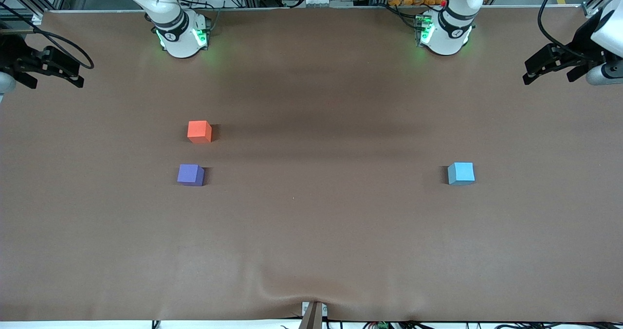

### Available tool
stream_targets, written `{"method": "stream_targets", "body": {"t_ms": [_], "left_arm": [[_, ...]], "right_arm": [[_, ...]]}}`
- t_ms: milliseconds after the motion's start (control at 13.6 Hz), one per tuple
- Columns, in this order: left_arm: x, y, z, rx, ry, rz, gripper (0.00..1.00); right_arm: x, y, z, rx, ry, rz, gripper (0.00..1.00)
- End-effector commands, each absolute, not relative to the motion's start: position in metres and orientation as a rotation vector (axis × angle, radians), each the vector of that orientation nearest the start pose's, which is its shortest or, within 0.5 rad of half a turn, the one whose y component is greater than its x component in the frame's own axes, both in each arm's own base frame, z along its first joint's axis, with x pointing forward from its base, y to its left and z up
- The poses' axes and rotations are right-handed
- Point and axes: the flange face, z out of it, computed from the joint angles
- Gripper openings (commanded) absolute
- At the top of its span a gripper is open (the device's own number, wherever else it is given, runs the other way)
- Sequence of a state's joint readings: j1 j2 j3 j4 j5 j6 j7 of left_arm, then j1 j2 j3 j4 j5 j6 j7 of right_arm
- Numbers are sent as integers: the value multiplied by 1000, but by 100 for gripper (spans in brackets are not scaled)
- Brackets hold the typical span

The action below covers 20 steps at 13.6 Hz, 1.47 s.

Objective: Place blue block between orange and purple blocks

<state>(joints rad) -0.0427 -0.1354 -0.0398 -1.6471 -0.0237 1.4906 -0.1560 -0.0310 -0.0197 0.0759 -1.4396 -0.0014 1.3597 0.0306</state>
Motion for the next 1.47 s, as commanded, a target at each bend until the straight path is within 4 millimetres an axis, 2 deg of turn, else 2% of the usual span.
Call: {"method": "stream_targets", "body": {"t_ms": [0,147,368,1103,1397], "left_arm": [[495,-44,661,-3128,-85,49,100],[496,-46,662,-3124,-81,43,100],[510,-52,664,-3069,-39,22,100],[513,-54,642,-3091,-31,63,100],[514,-53,640,-3105,-38,59,100]], "right_arm": [[518,21,681,-3124,-27,87,100],[518,20,680,-3122,-28,90,100],[518,23,680,-3122,-54,87,100],[519,20,680,-3122,-47,89,100],[519,20,680,-3122,-47,89,100]]}}
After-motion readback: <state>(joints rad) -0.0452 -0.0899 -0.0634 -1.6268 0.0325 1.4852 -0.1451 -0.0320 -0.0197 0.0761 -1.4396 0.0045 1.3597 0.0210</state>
